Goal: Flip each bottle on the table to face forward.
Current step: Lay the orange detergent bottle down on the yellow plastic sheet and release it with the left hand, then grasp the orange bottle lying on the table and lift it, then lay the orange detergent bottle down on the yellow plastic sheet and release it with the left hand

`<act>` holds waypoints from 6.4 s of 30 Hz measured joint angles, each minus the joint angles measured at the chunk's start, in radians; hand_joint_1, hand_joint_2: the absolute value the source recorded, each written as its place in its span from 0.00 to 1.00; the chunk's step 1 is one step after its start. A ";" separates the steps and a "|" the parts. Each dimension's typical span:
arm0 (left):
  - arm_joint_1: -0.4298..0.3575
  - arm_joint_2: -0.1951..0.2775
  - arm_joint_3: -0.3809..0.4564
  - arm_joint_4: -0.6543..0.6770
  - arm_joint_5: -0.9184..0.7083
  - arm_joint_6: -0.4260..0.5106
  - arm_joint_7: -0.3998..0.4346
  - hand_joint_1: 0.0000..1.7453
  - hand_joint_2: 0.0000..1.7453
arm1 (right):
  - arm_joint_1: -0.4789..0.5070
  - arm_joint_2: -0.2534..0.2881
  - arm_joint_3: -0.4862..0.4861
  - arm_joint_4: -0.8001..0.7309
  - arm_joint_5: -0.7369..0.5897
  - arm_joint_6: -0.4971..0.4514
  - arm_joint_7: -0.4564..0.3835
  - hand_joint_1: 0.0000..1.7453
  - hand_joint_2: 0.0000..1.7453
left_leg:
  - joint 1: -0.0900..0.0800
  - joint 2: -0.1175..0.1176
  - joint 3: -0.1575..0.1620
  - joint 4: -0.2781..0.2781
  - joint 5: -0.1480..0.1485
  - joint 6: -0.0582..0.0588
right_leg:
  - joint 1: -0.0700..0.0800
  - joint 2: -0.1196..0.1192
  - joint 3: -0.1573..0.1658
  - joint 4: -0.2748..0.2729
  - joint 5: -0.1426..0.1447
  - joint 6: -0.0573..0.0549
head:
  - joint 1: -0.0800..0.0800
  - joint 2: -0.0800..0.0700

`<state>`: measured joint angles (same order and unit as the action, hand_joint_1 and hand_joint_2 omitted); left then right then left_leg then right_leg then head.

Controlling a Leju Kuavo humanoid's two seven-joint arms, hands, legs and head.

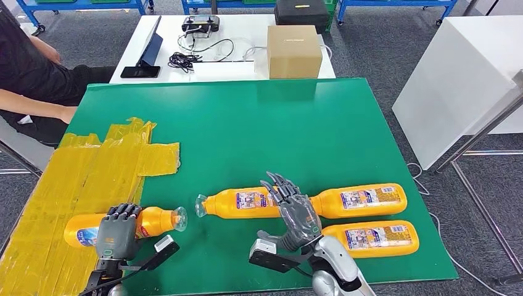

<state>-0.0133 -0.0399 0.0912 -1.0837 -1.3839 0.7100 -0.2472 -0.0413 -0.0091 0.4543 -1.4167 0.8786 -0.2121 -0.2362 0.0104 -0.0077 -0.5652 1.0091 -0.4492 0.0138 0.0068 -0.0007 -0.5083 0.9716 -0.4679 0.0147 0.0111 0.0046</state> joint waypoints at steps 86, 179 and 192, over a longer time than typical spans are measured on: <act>0.294 -0.295 0.110 -0.667 1.484 -1.131 -0.330 0.00 1.00 | -0.212 0.193 0.196 0.079 -0.033 0.021 0.065 1.00 1.00 | 0.000 0.000 -0.006 0.000 0.002 0.002 | -0.001 0.000 -0.007 0.000 0.001 0.002 | 0.000 0.000; 0.226 -0.294 0.180 -0.694 1.239 -0.725 -0.379 1.00 1.00 | -0.166 0.266 0.307 0.168 0.158 -0.185 0.171 0.00 0.00 | 0.000 0.002 -0.009 0.000 0.002 0.002 | -0.001 0.001 -0.010 0.000 0.002 0.002 | 0.001 0.000; 0.204 -0.291 0.212 -0.680 1.112 -0.614 -0.404 1.00 1.00 | -0.133 0.255 0.270 0.121 0.169 -0.175 0.160 0.00 0.00 | 0.000 0.002 -0.009 0.000 0.002 0.002 | -0.001 0.001 -0.010 0.000 0.002 0.002 | 0.001 0.000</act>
<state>0.1903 -0.3311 0.3034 -1.7634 -0.2719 0.0963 -0.6510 -0.1744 0.2459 0.7238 -1.2954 1.0476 -0.3874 -0.0763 0.0105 -0.0057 -0.5739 1.0094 -0.4469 0.0154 0.0057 0.0000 -0.5185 0.9718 -0.4664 0.0169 0.0117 0.0046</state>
